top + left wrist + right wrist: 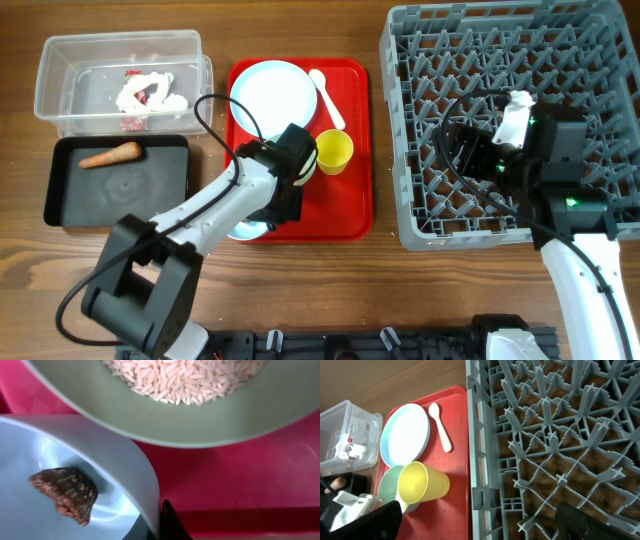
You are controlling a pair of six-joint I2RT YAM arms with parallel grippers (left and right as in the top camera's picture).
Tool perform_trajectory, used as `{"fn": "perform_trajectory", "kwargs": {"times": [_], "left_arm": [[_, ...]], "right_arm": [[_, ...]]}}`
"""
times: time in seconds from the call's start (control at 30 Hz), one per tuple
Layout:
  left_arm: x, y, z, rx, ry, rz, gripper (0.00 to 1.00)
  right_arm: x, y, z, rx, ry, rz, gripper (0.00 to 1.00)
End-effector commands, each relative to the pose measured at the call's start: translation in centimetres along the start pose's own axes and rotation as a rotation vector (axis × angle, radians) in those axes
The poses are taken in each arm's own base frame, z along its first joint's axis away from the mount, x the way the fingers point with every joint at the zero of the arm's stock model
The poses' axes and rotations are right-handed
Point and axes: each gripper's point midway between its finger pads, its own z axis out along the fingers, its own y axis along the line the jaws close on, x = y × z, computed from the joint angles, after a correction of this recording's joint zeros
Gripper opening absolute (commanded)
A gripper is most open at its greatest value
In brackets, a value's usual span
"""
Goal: Sort waste into correct bins and load items into the dishwasher rack
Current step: 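Grasp the rim of the blue bowl with the left gripper, then tip the blue bowl over the black tray to dump the scrap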
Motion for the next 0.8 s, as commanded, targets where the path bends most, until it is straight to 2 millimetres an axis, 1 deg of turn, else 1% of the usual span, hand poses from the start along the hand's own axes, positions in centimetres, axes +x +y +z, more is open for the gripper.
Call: {"fn": "perform_trajectory", "kwargs": {"times": [0.0,0.07,0.1,0.17,0.2,0.27,0.37,0.43,0.5,0.57,0.7,0.77], "left_arm": [[-2.5,-0.2,-4.9,0.098,-0.11,-0.077,0.04],[-3.4,0.7,-6.5,0.124,-0.151,-0.116,0.04],[-4.0,1.5,-7.3,0.143,-0.176,-0.151,0.04],[-4.7,3.8,-8.3,0.17,-0.208,-0.226,0.04],[-5.1,5.5,-8.6,0.188,-0.216,-0.288,0.04],[-5.8,7.9,-8.7,0.222,-0.224,-0.361,0.04],[-7.3,11.9,-8.9,0.352,-0.252,-0.499,0.04],[-8.1,14.3,-9.3,0.468,-0.292,-0.547,0.04],[-8.6,17.3,-9.9,0.603,-0.35,-0.596,0.04],[-8.3,20.3,-10.0,0.738,-0.382,-0.676,0.04],[-7.8,24.0,-9.7,1.013,-0.433,-0.781,0.04],[-7.5,25.8,-9.0,1.158,-0.445,-0.853,0.04]], "right_arm": [[-0.4,0.7,-0.1,-0.025,-0.001,0.0,1.0],[-0.3,0.7,-0.1,-0.025,0.001,0.001,1.0],[-0.3,0.7,-0.1,-0.024,0.001,0.002,1.0],[-0.3,0.7,-0.1,-0.025,0.001,0.001,1.0],[-0.3,0.7,-0.1,-0.024,0.001,0.001,1.0],[-0.4,0.7,-0.1,-0.024,0.0,0.001,1.0],[-0.3,0.7,-0.1,-0.025,0.001,0.001,1.0],[-0.3,0.7,-0.1,-0.024,0.002,0.001,1.0],[-0.3,0.7,-0.1,-0.024,0.002,0.001,1.0],[-0.3,0.7,-0.1,-0.024,0.001,0.001,1.0],[-0.4,0.7,-0.1,-0.024,0.0,0.001,1.0],[-0.3,0.7,-0.1,-0.024,0.001,0.001,1.0]]}}
